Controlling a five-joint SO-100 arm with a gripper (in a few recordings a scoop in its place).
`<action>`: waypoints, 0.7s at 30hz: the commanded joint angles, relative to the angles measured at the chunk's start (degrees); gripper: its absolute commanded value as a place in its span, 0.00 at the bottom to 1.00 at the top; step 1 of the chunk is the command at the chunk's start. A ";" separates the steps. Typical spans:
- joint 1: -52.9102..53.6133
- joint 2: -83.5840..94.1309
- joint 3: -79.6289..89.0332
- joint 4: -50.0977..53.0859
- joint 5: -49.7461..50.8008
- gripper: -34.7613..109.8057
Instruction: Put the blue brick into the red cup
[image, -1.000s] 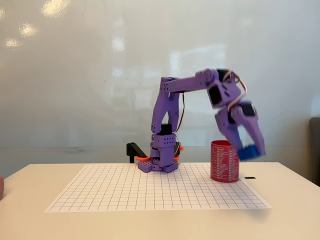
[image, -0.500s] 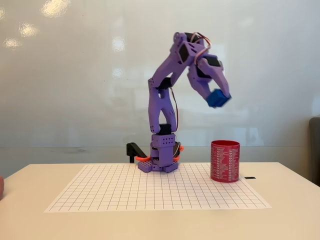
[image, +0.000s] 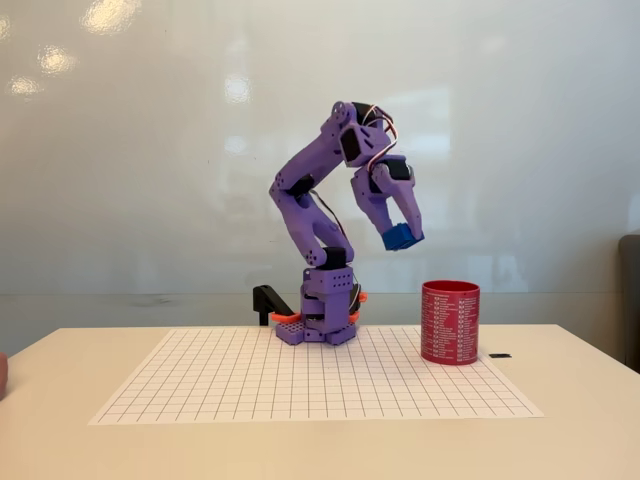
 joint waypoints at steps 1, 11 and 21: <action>-6.50 0.62 2.37 -4.13 0.09 0.24; -15.64 -17.75 4.04 -16.17 -7.73 0.23; -23.20 -18.19 2.20 -16.35 -9.32 0.23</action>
